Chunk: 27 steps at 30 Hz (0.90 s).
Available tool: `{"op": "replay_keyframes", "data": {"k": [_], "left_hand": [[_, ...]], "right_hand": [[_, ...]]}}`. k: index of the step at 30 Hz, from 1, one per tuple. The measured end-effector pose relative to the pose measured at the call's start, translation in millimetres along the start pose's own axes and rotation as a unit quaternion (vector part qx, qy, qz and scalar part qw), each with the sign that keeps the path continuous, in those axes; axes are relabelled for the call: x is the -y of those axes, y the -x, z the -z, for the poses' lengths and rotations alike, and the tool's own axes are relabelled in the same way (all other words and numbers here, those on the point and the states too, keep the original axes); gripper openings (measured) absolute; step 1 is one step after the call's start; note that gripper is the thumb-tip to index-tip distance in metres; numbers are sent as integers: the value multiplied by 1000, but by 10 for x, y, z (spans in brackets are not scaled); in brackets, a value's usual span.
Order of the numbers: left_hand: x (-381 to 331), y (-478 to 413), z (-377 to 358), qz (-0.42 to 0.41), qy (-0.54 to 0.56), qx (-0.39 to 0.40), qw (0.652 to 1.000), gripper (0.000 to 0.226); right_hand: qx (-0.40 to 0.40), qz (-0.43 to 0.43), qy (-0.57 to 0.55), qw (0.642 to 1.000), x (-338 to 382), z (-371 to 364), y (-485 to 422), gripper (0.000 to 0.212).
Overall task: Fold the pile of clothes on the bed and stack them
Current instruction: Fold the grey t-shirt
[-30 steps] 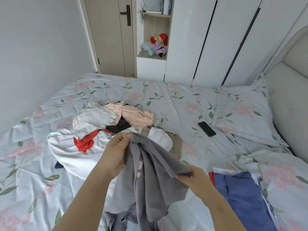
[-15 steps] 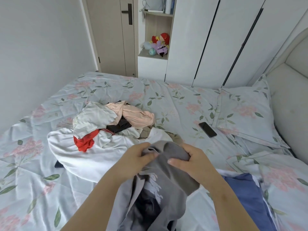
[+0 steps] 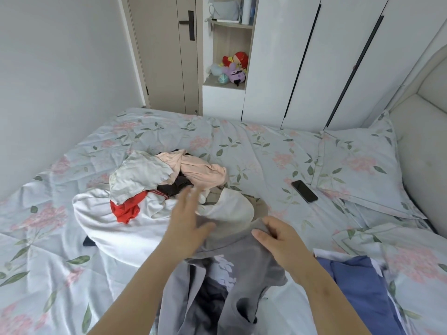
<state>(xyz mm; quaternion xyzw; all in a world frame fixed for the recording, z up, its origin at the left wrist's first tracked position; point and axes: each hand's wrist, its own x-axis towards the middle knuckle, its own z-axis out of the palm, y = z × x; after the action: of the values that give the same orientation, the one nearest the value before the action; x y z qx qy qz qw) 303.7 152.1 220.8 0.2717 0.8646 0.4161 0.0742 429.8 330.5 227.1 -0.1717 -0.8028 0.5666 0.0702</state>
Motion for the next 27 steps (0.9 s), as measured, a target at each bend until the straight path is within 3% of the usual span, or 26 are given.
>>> {"op": "replay_keyframes", "data": {"k": [3,6,8,10,15,17,19,21,23,25,27], "left_hand": [[-183,-5,-58,-117,-52,206,970,75],[-278,-81,-79,-152,-65,276,947,59],[-297,-129,-87,-170,-88,273,943,32],[-290,-152,-82,-133,-99,221,961,12],[-264,-206,-50,-68,16,128,989,27],[-225,-230,33,-54,45,90,993,24],[-174,-260,148,-48,20,63,997,21],[-155,-256,226,-52,-65,107,991,39],[-172,-229,202,-86,-157,178,968,66],[-278,-187,132,-140,-135,215,957,58],[-346,-198,113,-142,-52,198,968,41]], "right_hand": [[70,48,34,996,106,-57,-28,18],[110,58,61,990,137,-49,-45,18],[92,43,46,994,111,-25,-39,7],[43,11,14,999,55,3,-37,10],[-16,-33,204,978,-225,-21,-47,13],[-40,-50,177,982,-309,-28,-35,16],[-89,-47,63,993,-299,-24,-28,21],[-115,-4,-9,993,-182,-18,-43,21],[-80,62,-2,995,0,-29,-68,23],[-32,109,3,994,168,-49,-90,28],[-20,112,2,993,235,-45,-111,28]]}}
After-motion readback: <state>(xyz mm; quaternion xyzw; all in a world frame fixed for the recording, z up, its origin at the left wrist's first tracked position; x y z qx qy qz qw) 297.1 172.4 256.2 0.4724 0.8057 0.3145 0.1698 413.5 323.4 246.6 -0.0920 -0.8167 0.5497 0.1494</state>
